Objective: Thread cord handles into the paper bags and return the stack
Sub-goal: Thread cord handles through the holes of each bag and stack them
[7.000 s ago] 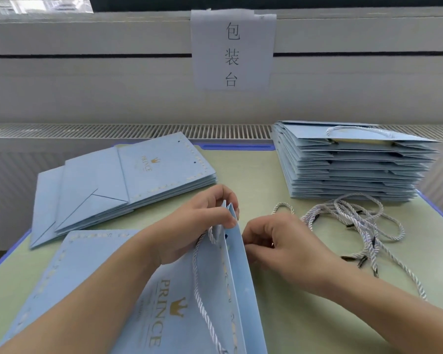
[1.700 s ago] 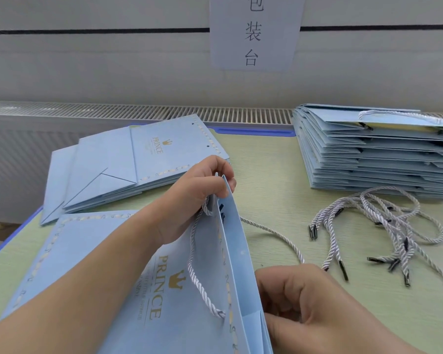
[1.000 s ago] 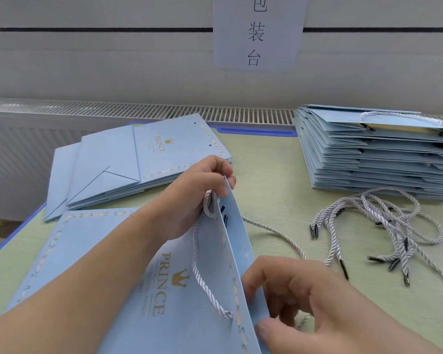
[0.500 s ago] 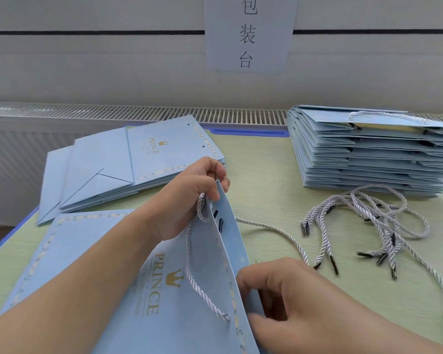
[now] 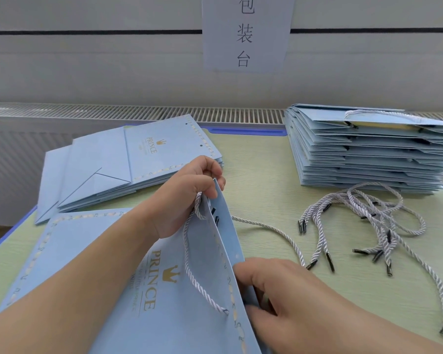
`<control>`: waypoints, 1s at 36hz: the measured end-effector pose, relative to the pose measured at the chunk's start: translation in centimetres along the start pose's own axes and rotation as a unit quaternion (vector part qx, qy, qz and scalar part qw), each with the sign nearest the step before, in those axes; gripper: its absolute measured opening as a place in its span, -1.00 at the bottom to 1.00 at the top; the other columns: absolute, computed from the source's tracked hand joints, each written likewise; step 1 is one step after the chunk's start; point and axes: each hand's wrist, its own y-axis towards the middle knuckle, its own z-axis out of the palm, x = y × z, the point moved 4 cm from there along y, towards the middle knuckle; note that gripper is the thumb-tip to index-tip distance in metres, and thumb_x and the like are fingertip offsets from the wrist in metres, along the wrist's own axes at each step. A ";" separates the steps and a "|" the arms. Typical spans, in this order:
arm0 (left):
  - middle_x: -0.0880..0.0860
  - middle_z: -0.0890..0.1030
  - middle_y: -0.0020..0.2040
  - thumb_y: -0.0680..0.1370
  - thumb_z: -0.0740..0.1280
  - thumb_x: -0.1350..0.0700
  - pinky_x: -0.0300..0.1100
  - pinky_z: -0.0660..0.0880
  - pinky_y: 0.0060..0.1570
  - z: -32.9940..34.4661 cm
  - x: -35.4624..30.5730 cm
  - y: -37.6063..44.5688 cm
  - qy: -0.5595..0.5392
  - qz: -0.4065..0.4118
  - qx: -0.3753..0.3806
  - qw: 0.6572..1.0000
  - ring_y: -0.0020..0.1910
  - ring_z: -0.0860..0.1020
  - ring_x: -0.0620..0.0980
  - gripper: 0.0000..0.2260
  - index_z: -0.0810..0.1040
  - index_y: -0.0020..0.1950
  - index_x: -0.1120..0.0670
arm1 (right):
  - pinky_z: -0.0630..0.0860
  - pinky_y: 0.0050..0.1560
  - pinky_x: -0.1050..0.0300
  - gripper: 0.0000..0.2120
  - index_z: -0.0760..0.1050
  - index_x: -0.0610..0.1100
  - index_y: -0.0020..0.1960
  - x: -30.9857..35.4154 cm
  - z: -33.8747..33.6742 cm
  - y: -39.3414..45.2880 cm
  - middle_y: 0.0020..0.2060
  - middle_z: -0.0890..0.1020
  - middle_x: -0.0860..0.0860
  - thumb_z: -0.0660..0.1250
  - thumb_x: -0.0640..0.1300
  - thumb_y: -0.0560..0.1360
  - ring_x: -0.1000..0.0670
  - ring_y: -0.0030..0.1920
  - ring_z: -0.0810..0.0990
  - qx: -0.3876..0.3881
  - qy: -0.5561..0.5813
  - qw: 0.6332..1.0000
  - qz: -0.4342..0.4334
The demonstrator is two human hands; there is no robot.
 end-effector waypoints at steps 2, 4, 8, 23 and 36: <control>-0.02 0.46 -0.33 0.17 0.16 0.28 -0.28 0.30 -0.50 -0.2 0.1 0.0 0.003 -0.001 -0.008 1.000 -0.45 0.34 -0.11 -0.70 0.35 -0.11 0.11 | 0.31 -0.19 0.21 -0.88 0.48 0.08 -0.04 -0.4 0.2 0.1 -0.19 0.43 0.18 0.23 -0.11 0.50 0.20 -0.29 0.35 -0.012 0.000 1.000 -0.001; -0.02 0.46 -0.32 0.17 0.18 0.27 -0.24 0.29 -0.45 -0.2 0.1 0.0 0.009 -0.002 -0.017 1.000 -0.41 0.34 -0.09 -0.70 0.36 -0.12 0.10 | 0.39 -0.08 0.15 -0.88 0.47 0.07 0.00 -0.7 0.4 0.1 -0.02 0.42 0.22 0.23 -0.09 0.50 0.19 -0.16 0.40 -0.020 0.012 1.000 0.005; -0.02 0.46 -0.30 0.18 0.19 0.24 -0.19 0.26 -0.38 -0.4 0.1 0.1 0.022 -0.002 -0.035 0.999 -0.40 0.34 -0.08 -0.72 0.37 -0.13 0.09 | 0.44 0.13 0.08 -0.81 0.35 0.17 -0.09 -1.0 0.6 0.0 0.31 0.21 0.40 0.10 -0.01 0.32 0.27 0.28 0.24 -0.060 -0.025 0.998 -0.022; 0.02 0.48 -0.23 0.17 0.20 0.23 -0.14 0.24 -0.30 -0.5 0.2 0.3 0.045 -0.001 -0.058 0.997 -0.33 0.34 -0.04 -0.72 0.39 -0.13 0.08 | 0.26 -0.28 0.15 -0.79 0.27 0.02 -0.26 -0.1 0.3 -0.6 -0.43 0.36 0.13 0.24 -0.20 0.19 0.05 -0.35 0.36 -0.215 -0.309 0.908 -0.186; 0.01 0.48 -0.24 0.19 0.19 0.20 -0.11 0.23 -0.30 -0.3 0.0 0.0 0.057 -0.006 -0.054 0.997 -0.31 0.31 -0.02 -0.74 0.39 -0.13 0.08 | 0.33 -0.24 0.41 -0.79 0.32 0.15 -0.15 -0.4 -0.9 -0.7 -0.31 0.40 0.23 0.15 -0.18 0.44 0.19 -0.29 0.38 -0.212 0.055 0.962 -0.165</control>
